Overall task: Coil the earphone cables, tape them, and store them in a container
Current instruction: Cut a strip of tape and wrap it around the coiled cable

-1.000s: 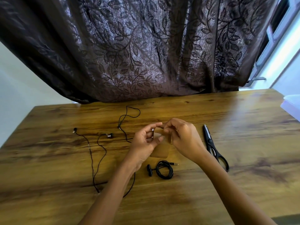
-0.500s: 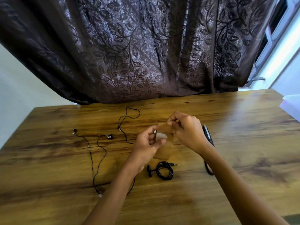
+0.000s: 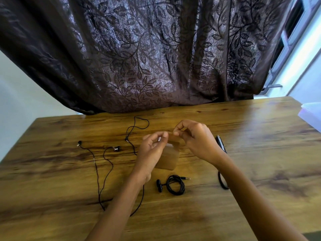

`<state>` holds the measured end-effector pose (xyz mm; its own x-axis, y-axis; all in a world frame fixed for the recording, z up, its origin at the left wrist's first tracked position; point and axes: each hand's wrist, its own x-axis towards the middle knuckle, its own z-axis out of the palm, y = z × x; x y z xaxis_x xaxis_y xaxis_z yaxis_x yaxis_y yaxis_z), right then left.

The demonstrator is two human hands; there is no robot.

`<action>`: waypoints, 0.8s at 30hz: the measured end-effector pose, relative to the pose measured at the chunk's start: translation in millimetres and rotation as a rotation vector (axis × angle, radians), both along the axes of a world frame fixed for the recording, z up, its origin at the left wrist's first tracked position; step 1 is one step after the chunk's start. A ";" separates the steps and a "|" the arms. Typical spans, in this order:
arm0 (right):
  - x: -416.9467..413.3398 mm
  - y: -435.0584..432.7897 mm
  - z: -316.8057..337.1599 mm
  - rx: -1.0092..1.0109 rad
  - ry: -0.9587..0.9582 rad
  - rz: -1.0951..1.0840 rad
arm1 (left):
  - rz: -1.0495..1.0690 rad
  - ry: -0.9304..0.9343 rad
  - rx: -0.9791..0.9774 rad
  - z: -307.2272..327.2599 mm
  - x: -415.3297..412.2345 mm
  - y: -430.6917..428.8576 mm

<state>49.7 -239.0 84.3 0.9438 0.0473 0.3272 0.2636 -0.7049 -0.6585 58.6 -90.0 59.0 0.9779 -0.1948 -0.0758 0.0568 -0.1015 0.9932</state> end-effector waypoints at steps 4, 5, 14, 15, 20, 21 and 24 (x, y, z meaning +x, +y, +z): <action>-0.4 1.7 -3.4 -0.025 -0.010 0.023 | 0.012 -0.036 -0.011 4.9 4.9 4.4; -0.8 1.7 -4.7 -0.026 -0.008 0.022 | -0.007 -0.025 -0.019 5.4 5.7 5.1; 0.0 -0.2 -5.6 0.025 0.032 0.014 | -0.027 0.077 -0.043 0.9 -1.0 7.1; 0.0 0.1 -5.1 0.027 0.031 0.015 | -0.035 0.083 -0.044 1.1 -1.3 6.5; 0.1 0.7 -2.2 0.037 0.036 0.024 | -0.121 0.162 -0.063 5.0 2.1 9.2; 0.0 0.3 -2.0 0.046 0.037 0.022 | -0.141 0.177 -0.073 5.7 2.7 10.6; -0.2 -1.2 -0.2 0.092 0.048 0.038 | -0.181 0.227 -0.151 6.3 2.7 14.4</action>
